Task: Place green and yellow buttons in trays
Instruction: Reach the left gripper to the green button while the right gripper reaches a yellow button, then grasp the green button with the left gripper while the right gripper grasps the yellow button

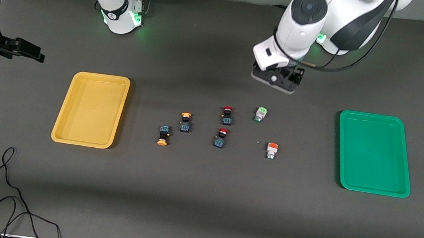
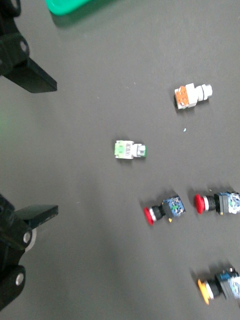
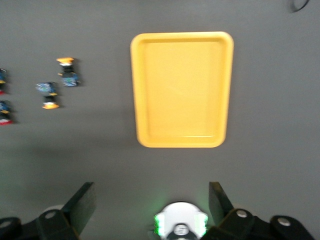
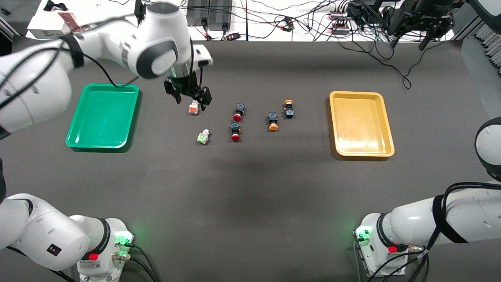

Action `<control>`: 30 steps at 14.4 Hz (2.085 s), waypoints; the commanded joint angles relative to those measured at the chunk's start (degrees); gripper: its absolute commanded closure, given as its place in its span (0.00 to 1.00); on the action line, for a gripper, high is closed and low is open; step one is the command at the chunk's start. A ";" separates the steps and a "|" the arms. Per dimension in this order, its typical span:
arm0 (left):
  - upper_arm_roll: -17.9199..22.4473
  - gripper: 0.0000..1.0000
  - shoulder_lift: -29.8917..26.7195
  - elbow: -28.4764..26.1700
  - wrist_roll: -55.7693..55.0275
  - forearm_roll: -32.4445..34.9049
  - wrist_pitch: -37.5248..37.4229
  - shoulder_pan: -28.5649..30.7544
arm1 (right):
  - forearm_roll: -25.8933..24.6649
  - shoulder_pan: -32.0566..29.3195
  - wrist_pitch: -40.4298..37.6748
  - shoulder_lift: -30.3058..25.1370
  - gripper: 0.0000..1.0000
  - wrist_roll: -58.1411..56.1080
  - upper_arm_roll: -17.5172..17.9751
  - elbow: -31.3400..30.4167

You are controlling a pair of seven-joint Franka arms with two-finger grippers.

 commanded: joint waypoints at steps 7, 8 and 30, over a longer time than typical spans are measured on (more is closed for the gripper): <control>1.02 0.00 17.86 -10.84 -2.85 4.02 28.55 -1.07 | 2.41 13.15 12.97 7.24 0.00 14.73 -0.04 -5.02; 1.02 0.00 18.92 -10.75 -3.81 4.64 29.78 -1.16 | 3.46 14.03 15.44 8.04 0.00 15.26 -0.13 -6.52; 1.72 0.75 5.16 2.70 -12.44 0.25 -2.34 13.66 | 3.30 26.17 62.66 34.67 0.00 25.11 -0.66 -18.57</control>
